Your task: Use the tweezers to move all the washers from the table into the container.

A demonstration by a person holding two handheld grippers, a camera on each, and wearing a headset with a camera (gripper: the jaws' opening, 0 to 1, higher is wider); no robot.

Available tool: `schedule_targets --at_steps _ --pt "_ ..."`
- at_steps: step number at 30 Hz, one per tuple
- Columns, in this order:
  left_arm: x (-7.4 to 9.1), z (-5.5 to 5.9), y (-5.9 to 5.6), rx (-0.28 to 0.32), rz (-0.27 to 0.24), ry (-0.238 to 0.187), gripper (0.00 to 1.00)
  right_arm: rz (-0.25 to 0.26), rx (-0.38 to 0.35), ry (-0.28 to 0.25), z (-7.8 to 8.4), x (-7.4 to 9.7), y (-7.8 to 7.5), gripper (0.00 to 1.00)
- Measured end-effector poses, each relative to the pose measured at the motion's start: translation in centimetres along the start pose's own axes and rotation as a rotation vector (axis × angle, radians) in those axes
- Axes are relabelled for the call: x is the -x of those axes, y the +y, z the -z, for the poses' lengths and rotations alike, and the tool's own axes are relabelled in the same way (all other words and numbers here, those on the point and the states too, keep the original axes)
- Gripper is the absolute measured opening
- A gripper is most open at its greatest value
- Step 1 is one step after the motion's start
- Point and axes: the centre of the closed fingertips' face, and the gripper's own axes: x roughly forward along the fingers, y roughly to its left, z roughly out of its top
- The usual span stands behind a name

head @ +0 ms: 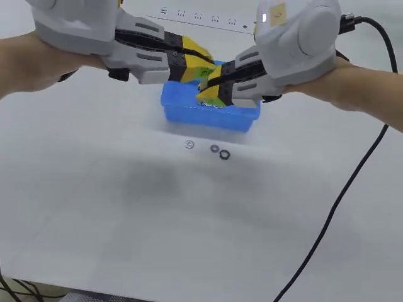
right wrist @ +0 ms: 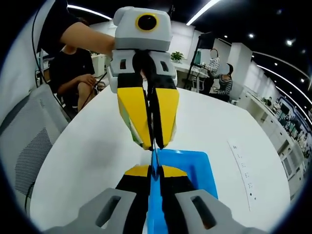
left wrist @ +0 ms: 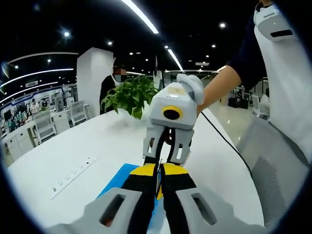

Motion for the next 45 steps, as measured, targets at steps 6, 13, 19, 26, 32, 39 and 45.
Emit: schedule_targets --at_steps 6,13,19,26,32,39,45 --pt "0.4 -0.4 -0.1 -0.070 -0.003 0.008 0.04 -0.004 -0.001 -0.009 -0.7 0.1 0.2 0.10" --pt "0.8 -1.0 0.2 -0.106 -0.016 0.011 0.04 0.000 0.022 -0.027 -1.1 0.3 0.0 0.12" --pt "1.3 -2.1 0.3 -0.108 -0.029 -0.011 0.04 0.012 -0.023 -0.031 -1.3 1.0 0.2 0.19" --pt "1.5 -2.7 -1.9 -0.108 -0.028 -0.024 0.04 0.020 -0.068 -0.020 -0.1 2.3 1.8 0.28" --pt "2.0 -2.1 -3.9 -0.108 -0.053 -0.051 0.04 0.037 -0.094 -0.034 1.2 3.9 3.5 0.29" --pt "2.3 0.2 -5.2 -0.050 -0.084 -0.045 0.04 0.052 -0.157 -0.024 3.6 5.0 5.2 0.44" --pt "1.9 -0.1 -5.5 -0.011 -0.114 -0.070 0.05 0.077 -0.185 -0.008 5.1 5.3 6.6 0.63"
